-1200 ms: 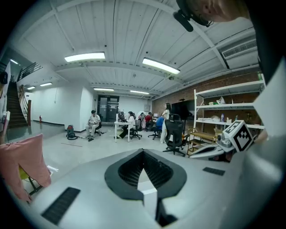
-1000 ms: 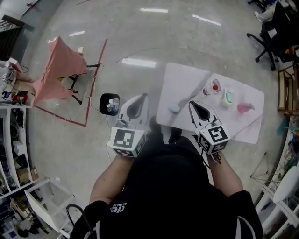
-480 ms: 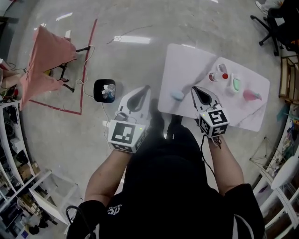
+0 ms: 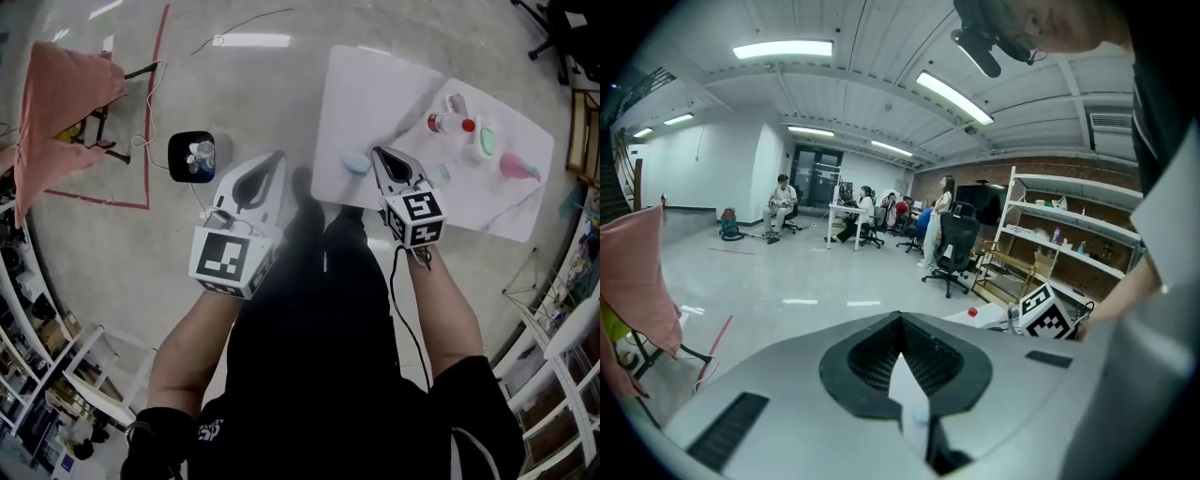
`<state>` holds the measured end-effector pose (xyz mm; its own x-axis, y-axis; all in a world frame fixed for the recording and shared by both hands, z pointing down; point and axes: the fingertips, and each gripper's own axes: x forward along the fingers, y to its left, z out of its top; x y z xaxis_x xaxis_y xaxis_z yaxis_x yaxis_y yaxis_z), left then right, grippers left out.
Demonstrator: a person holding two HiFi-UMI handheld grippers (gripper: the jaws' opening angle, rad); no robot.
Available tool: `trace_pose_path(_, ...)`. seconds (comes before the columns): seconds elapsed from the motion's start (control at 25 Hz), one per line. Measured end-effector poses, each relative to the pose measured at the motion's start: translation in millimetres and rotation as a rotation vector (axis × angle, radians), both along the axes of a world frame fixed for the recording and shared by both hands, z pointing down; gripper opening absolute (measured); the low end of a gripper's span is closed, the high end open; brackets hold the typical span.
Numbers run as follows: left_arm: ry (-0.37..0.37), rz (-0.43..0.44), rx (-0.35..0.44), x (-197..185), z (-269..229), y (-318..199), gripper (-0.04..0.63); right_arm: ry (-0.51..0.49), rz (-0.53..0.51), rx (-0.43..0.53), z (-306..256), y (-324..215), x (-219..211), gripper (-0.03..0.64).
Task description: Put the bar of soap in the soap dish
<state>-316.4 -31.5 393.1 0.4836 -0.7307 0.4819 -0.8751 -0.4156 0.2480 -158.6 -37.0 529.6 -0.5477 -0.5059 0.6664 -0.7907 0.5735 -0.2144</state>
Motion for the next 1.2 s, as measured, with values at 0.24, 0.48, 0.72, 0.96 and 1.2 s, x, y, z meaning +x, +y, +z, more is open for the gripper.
trace_pose_path(0.24,-0.014,-0.013,-0.037,-5.0,23.4,-0.1,0.008,0.036,0.0,-0.057,44.8,14.3,6.2,0.015)
trace_pose_path(0.48,-0.022,-0.035,-0.051,-13.3,25.5,6.7,0.008,0.086,-0.048,-0.089,87.7,19.1,5.7,0.015)
trace_pose_path(0.72,-0.027,-0.07,-0.09,-26.5,39.9,17.7,0.008,0.152,-0.11,-0.142,138.2,21.4,0.8,0.015)
trace_pose_path(0.96,-0.027,-0.122,-0.122,-45.8,56.4,17.3,0.008,0.201,-0.184,-0.2,171.3,32.5,-5.9,0.015)
trace_pose_path(1.2,-0.014,-0.162,-0.165,-53.6,89.2,5.6,0.008,0.32,-0.258,-0.21,199.4,37.3,4.7,0.017)
